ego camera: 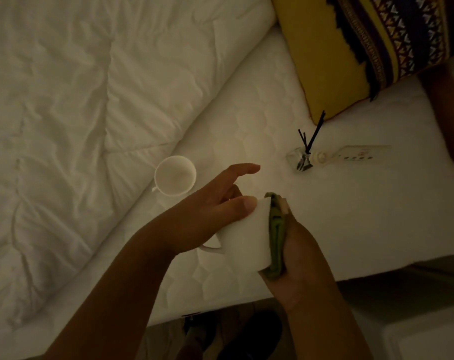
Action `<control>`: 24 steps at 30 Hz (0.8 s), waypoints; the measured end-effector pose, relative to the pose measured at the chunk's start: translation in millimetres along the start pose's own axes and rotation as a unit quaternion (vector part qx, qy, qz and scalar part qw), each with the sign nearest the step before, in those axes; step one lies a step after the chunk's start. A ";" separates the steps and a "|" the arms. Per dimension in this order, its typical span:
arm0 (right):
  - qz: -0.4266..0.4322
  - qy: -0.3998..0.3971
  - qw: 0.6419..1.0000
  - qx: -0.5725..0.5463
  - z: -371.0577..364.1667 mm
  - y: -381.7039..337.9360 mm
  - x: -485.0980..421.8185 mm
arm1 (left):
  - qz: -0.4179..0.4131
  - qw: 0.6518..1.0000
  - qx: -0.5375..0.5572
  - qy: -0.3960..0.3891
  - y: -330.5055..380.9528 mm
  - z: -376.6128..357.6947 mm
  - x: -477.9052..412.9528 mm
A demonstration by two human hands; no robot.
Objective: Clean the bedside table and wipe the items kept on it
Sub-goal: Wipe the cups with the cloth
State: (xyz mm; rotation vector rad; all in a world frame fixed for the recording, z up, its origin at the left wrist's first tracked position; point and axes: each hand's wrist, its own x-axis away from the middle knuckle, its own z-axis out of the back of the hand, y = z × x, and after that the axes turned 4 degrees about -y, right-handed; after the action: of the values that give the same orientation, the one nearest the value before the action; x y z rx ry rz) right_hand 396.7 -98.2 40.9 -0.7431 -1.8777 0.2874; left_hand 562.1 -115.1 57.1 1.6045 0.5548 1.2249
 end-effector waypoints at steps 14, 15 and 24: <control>0.345 0.168 0.812 0.440 -0.4 30.8 4.4 | 0.112 0.980 -0.045 0.157 -19.9 -13.6 -24.7; 0.338 0.166 0.806 0.456 4.4 30.0 3.5 | 0.112 0.979 -0.047 0.165 -20.6 -12.7 -27.0; 0.237 0.204 0.825 0.471 28.3 28.2 0.2 | 0.100 0.941 -0.187 0.265 6.1 17.3 -51.4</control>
State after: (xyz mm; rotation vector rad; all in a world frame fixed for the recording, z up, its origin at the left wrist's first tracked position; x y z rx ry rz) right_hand 381.5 -72.2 14.6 -0.4882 -0.9094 1.1746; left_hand 556.8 -166.7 40.1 1.0216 0.4570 1.8166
